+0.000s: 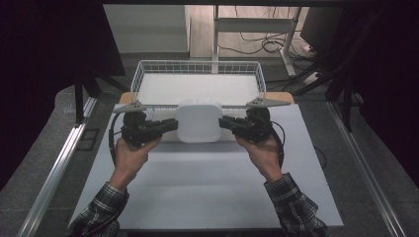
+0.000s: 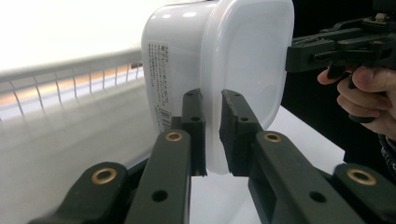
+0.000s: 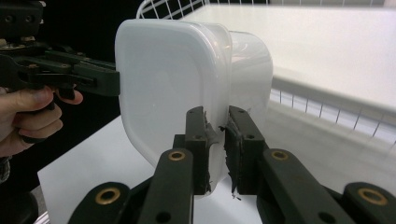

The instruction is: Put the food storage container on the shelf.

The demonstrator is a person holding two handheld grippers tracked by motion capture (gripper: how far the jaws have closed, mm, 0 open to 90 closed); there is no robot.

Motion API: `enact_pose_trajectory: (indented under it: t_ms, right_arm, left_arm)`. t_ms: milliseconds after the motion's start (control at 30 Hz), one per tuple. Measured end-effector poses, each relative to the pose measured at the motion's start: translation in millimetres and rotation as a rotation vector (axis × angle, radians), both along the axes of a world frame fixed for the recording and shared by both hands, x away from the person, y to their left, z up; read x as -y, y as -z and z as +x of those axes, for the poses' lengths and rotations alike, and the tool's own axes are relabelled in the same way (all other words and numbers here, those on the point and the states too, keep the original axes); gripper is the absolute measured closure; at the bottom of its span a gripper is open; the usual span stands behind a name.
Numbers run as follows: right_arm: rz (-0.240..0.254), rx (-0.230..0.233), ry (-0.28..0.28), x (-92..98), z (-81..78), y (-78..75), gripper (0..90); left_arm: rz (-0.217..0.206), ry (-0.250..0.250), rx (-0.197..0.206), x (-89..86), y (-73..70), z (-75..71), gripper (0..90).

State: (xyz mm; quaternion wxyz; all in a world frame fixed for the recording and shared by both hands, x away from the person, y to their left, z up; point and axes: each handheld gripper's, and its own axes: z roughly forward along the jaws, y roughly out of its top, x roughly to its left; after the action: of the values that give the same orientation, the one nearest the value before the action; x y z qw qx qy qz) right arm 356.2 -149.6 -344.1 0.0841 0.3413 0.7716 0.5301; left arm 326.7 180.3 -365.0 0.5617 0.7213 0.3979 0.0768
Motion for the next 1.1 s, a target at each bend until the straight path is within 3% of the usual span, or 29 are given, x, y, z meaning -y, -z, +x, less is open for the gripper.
enact_pose_trajectory:
  t_ms: [333,567,833,1100]
  right_arm:
    - [0.016,0.038,-0.002,-9.5,19.3,-34.4,79.2]
    - [0.017,0.052,0.013,-14.2,35.7,-51.7,79.0]
    - [0.015,0.025,0.046,-13.2,58.4,-56.5,78.6]
    - [-0.013,-0.001,0.081,-19.4,76.0,-53.0,76.2]
  left_arm:
    - [-0.004,-0.009,0.045,-9.5,-36.9,17.3,81.1]
    - [-0.005,-0.009,0.052,-12.4,-53.0,36.6,81.1]
    - [-0.03,-0.005,0.014,-10.3,-53.5,63.3,80.9]
    - [-0.05,-0.022,-0.021,-9.9,-48.3,77.9,80.7]
